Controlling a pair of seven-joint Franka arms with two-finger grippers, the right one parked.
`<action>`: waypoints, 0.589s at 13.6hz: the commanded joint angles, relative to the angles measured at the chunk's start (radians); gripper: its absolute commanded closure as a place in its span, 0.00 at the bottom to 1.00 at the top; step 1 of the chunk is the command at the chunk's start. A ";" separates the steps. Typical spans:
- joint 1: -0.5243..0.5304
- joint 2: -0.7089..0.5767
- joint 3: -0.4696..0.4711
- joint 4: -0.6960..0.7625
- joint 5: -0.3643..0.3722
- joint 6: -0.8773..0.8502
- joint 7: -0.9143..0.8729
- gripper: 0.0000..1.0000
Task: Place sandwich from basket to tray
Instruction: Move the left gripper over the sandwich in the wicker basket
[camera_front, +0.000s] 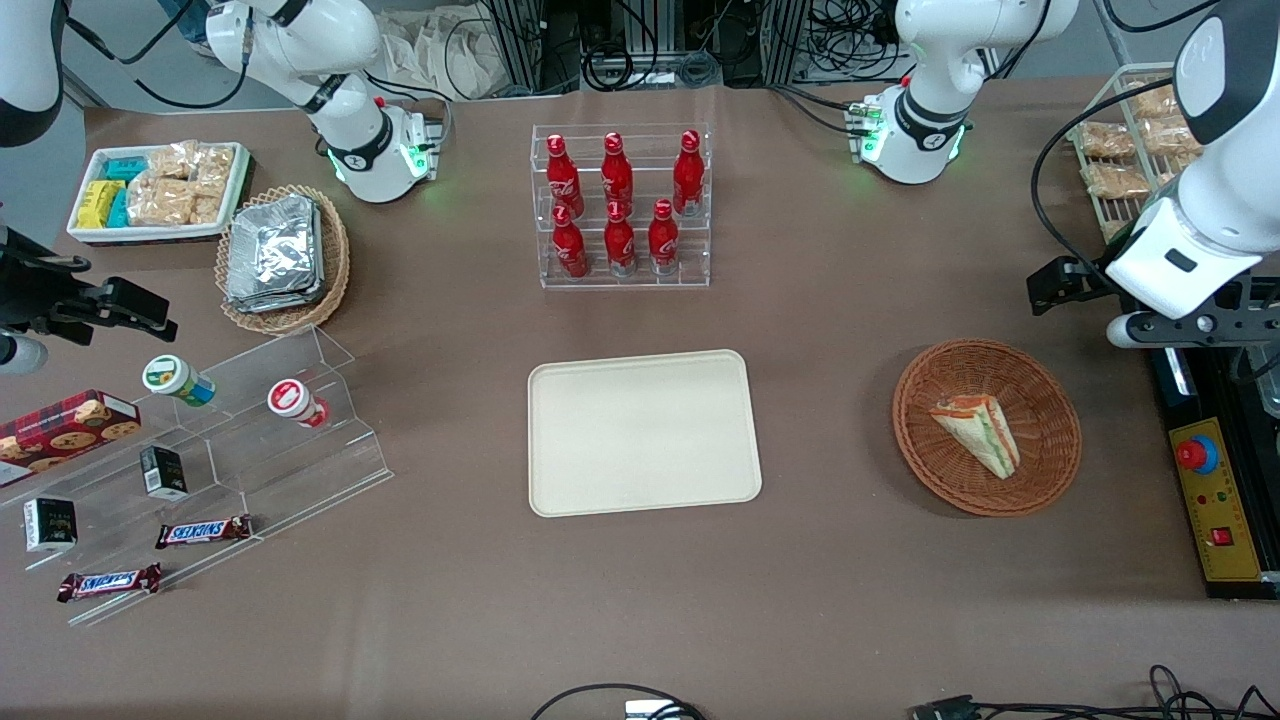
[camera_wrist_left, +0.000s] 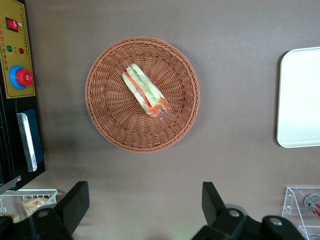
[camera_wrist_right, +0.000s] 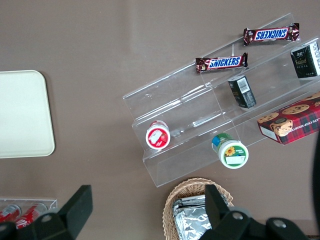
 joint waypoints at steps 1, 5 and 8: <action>0.007 -0.004 -0.002 -0.001 -0.008 0.007 0.003 0.00; 0.014 -0.001 -0.003 0.002 -0.008 0.007 0.003 0.00; 0.014 -0.003 -0.003 0.002 -0.008 0.007 0.005 0.00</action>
